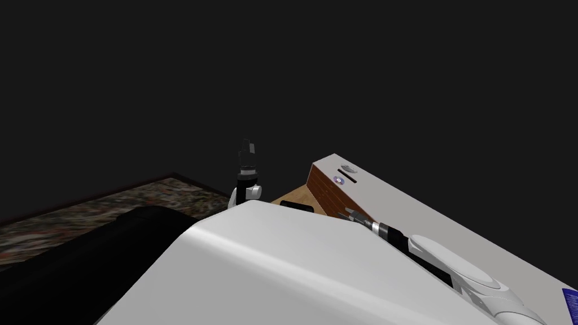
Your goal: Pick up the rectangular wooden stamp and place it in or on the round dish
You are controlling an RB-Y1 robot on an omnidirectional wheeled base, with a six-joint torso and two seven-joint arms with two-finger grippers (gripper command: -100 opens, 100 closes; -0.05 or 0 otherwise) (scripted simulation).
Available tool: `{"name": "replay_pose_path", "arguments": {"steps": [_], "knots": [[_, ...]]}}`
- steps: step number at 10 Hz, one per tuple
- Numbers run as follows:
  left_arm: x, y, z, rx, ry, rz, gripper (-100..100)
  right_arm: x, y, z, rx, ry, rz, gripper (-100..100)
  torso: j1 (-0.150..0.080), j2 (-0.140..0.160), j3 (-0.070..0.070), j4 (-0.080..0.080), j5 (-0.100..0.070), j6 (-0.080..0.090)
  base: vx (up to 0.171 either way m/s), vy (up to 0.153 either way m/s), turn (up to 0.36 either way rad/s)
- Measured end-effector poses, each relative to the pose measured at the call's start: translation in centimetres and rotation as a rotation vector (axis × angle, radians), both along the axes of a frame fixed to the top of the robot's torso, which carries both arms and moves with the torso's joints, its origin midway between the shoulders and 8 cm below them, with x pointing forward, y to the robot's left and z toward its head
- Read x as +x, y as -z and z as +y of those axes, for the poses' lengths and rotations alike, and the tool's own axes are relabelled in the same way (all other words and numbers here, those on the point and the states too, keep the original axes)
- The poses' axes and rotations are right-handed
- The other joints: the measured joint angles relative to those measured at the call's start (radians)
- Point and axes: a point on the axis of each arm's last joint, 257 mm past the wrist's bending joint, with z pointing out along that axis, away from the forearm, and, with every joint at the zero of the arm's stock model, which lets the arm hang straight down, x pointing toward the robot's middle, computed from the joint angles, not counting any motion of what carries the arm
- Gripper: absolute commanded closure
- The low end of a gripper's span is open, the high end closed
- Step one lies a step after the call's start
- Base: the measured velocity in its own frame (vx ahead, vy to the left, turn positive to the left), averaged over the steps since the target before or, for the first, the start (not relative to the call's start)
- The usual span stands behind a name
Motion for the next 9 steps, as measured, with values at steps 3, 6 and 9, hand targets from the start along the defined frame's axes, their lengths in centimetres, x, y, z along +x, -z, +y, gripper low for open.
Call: {"name": "replay_pose_path", "arguments": {"steps": [3, 6, 9], "knots": [[0.0, 0.0, 0.0, 0.0, 0.0, 0.0, 0, -0.2, 0.5, -1.5, -0.033, 0.003, 0.017, -100, 0.0, 0.001, 0.0, 0.0, 0.0, 0.0, -0.015, -0.022, 0.122], [0.0, 0.0, 0.0, 0.0, 0.0, 0.0, 0, -0.3, 0.6, -3.1, -0.057, 0.008, 0.031, -100, -0.002, 0.0, 0.0, 0.0, 0.0, 0.0, -0.013, -0.025, 0.108], [0.0, 0.0, 0.0, 0.0, 0.0, 0.0, 0, -0.4, 1.2, -5.2, -0.091, 0.016, 0.052, -100, 0.001, 0.001, 0.0, 0.0, 0.0, 0.0, -0.023, 0.007, 0.122]]}}
